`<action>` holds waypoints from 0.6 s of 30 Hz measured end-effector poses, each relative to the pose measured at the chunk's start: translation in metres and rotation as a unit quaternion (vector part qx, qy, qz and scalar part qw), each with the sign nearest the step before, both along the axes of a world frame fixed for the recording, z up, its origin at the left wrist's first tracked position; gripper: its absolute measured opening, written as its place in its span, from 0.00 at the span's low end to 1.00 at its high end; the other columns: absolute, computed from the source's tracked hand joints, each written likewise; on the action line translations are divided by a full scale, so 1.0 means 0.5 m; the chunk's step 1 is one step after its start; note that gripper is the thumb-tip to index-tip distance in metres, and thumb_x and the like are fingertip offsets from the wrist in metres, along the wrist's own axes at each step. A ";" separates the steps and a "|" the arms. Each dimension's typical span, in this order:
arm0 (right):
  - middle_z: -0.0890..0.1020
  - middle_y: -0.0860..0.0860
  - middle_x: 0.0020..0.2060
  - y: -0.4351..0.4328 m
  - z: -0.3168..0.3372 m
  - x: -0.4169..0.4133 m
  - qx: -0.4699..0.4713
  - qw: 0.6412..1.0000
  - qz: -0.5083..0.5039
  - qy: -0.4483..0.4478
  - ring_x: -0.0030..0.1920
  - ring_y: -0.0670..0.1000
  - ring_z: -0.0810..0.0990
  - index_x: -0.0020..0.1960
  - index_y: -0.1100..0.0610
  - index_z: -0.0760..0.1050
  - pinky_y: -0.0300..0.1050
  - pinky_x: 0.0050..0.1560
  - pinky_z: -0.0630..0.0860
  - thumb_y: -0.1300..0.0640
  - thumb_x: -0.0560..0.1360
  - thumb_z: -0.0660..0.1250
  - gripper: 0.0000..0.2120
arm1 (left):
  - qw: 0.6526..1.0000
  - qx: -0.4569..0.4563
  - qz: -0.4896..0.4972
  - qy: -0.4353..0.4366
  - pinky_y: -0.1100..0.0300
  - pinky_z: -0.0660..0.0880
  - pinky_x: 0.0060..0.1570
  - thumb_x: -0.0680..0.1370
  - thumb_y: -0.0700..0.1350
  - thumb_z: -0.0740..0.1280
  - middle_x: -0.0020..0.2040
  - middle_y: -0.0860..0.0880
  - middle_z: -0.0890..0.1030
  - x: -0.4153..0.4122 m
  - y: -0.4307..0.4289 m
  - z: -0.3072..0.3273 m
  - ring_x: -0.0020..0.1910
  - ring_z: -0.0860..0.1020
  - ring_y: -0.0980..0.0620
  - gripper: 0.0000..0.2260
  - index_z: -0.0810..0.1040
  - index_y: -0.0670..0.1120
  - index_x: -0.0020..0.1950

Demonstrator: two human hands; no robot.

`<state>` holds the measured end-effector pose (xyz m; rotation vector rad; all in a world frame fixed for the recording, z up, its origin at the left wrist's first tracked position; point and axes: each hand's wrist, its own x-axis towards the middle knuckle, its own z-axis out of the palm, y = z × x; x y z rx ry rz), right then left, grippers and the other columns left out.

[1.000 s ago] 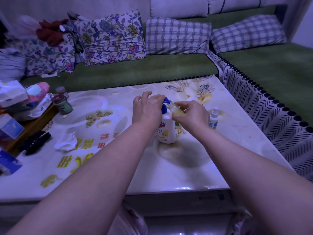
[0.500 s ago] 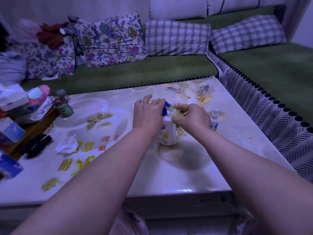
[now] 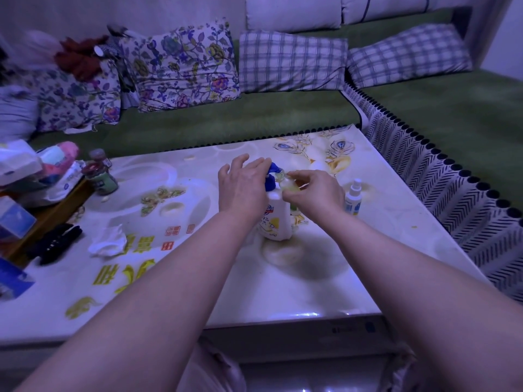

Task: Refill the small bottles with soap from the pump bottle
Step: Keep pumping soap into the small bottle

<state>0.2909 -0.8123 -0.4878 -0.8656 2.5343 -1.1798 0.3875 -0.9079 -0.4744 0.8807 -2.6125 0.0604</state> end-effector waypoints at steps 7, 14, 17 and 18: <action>0.84 0.41 0.55 0.000 -0.004 -0.003 -0.004 1.000 -0.001 -0.002 0.57 0.46 0.80 0.59 0.43 0.80 0.51 0.62 0.73 0.51 0.65 0.71 0.21 | 1.000 0.008 -0.004 0.021 0.50 0.57 0.65 0.74 0.37 0.62 0.67 0.55 0.73 0.003 -0.001 -0.005 0.73 0.60 0.48 0.23 0.69 0.51 0.68; 0.84 0.42 0.52 -0.003 -0.016 -0.003 -0.027 0.999 -0.006 -0.018 0.54 0.47 0.81 0.57 0.44 0.80 0.51 0.60 0.75 0.51 0.64 0.71 0.21 | 1.000 0.008 -0.001 0.018 0.50 0.58 0.65 0.75 0.37 0.61 0.67 0.55 0.73 0.003 0.001 -0.007 0.73 0.60 0.48 0.22 0.68 0.50 0.68; 0.84 0.41 0.50 -0.003 -0.018 -0.003 -0.035 0.999 -0.006 -0.023 0.52 0.46 0.82 0.55 0.44 0.80 0.51 0.59 0.76 0.51 0.63 0.71 0.20 | 1.000 0.012 -0.001 0.017 0.49 0.58 0.66 0.74 0.36 0.61 0.68 0.55 0.72 0.005 0.004 -0.007 0.73 0.60 0.48 0.23 0.67 0.50 0.69; 0.84 0.41 0.49 -0.002 -0.018 -0.003 -0.037 0.999 -0.007 -0.026 0.52 0.46 0.82 0.54 0.44 0.80 0.51 0.59 0.76 0.51 0.63 0.72 0.19 | 1.000 0.013 0.000 0.014 0.49 0.59 0.66 0.74 0.36 0.62 0.68 0.55 0.71 0.005 0.004 -0.007 0.73 0.60 0.48 0.24 0.67 0.50 0.69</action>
